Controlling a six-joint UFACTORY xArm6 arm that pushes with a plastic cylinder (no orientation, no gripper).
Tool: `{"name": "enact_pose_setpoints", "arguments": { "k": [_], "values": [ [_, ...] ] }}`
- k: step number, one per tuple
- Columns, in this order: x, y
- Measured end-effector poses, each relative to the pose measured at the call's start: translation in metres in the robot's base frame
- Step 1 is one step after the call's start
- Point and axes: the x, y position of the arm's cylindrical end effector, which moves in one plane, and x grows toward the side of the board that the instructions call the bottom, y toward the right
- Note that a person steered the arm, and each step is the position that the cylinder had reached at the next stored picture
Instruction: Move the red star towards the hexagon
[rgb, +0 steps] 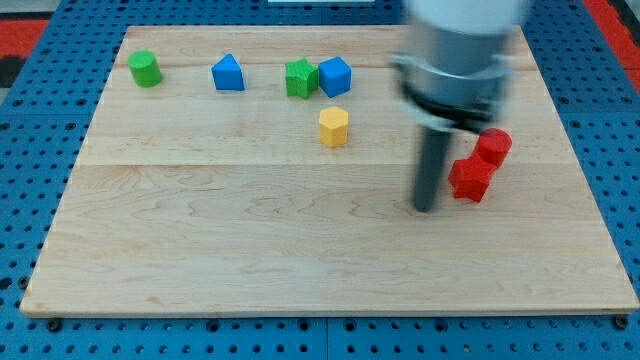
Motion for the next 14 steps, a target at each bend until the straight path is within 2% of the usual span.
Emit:
{"name": "enact_pose_setpoints", "arguments": {
  "k": [1, 2, 3, 4, 5, 6, 7, 8, 9, 10, 11, 12, 13, 14],
  "values": [
    [-0.003, 0.092],
    [-0.023, 0.057],
    [-0.033, -0.055],
    [-0.064, -0.167],
    [-0.048, -0.138],
    [-0.053, -0.133],
    [-0.070, -0.168],
    [-0.117, -0.236],
    [-0.158, -0.244],
    [-0.186, -0.172],
    [-0.169, -0.139],
    [-0.137, -0.146],
    [-0.133, -0.159],
    [-0.148, -0.167]
  ]
}}
